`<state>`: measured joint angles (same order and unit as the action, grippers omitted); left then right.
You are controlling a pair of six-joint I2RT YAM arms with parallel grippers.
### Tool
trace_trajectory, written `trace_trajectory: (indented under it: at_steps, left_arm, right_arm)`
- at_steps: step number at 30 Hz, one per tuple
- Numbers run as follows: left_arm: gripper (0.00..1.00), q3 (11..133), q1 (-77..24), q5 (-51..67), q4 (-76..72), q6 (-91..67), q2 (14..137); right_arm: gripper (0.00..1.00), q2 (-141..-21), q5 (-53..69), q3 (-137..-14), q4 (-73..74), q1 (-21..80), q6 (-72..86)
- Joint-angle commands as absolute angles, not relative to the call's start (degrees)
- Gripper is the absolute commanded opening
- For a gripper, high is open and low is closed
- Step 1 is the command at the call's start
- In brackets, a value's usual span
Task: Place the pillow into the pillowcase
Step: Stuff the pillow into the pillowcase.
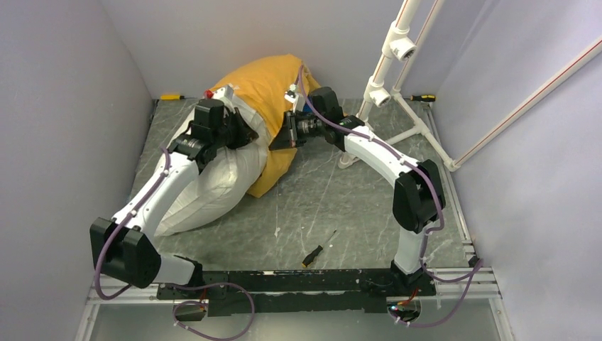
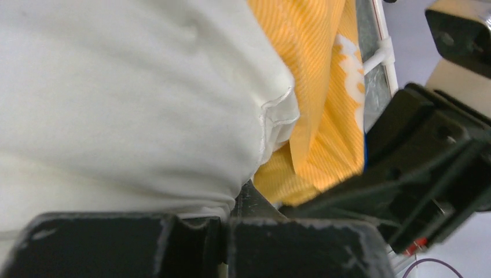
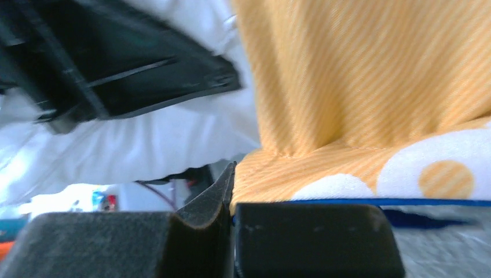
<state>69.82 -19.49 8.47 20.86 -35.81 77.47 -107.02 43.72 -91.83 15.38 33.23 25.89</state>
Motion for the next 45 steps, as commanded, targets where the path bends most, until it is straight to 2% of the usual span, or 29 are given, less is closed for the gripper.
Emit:
trace_trajectory:
  at_steps: [1, 5, 9, 12, 14, 16, 18, 19, 21, 24, 30, 33, 39, 45]
  left_arm:
    - [0.00, 75.22, -18.81, 10.48, 7.83, -35.09, 82.17]
    - [0.00, 76.32, -18.81, 8.93, 3.83, -35.75, 86.49]
    - [0.00, 78.40, -19.02, 8.03, -2.07, -37.16, 91.45]
    - [0.00, 81.34, -19.70, 5.92, -5.98, -37.08, 94.18]
    - [0.00, 83.49, -19.77, 5.81, -6.84, -37.34, 95.72]
    - [0.00, 85.38, -19.78, 5.56, -4.90, -36.72, 96.39]
    - [0.00, 85.68, -19.57, 4.30, -2.89, -36.08, 95.95]
    - [0.00, 85.20, -19.34, 3.37, -2.29, -36.19, 95.26]
    - [0.00, 83.95, -18.39, 1.97, -1.49, -37.07, 93.97]
    - [0.00, 84.80, -16.31, 3.30, 1.87, -37.78, 93.49]
    - [0.00, 96.50, -11.91, 4.81, 16.91, -29.67, 95.67]
    - [0.00, 101.30, -8.53, 8.63, 23.05, -28.51, 98.06]
    - [0.00, 100.68, -4.71, 14.21, 22.08, -30.86, 100.01]
    - [0.00, 103.97, -4.13, 17.98, 23.51, -32.23, 103.70]
  right_arm:
    - [0.00, -100.09, 65.75, -91.94, -3.26, 34.57, 39.77]
    - [0.00, -99.22, 73.00, -92.49, -22.21, 35.51, 59.79]
    - [0.00, -100.75, 75.44, -94.32, -43.74, 36.26, 79.58]
    - [0.00, -102.56, 76.49, -96.07, -54.26, 37.07, 89.09]
    - [0.00, -102.51, 76.69, -94.96, -48.07, 36.83, 86.09]
    - [0.01, -100.02, 71.78, -93.85, -22.79, 35.29, 67.97]
    - [0.23, -98.98, 60.30, -99.32, 7.93, 33.45, 41.23]
    - [0.34, -99.31, 54.59, -101.39, 16.20, 32.98, 35.61]
    - [0.46, -99.93, 44.64, -103.63, 24.23, 32.19, 30.38]
    - [0.60, -100.30, 35.21, -105.59, 28.82, 31.74, 27.90]
    - [0.64, -103.30, 21.98, -114.14, 43.70, 32.23, 24.07]
    - [0.69, -101.99, 15.35, -114.08, 48.15, 32.24, 22.33]
    - [0.74, -94.66, 14.69, -94.41, 39.27, 33.62, 21.83]
    - [0.75, -88.83, 10.02, -75.25, 20.54, 42.39, 23.24]
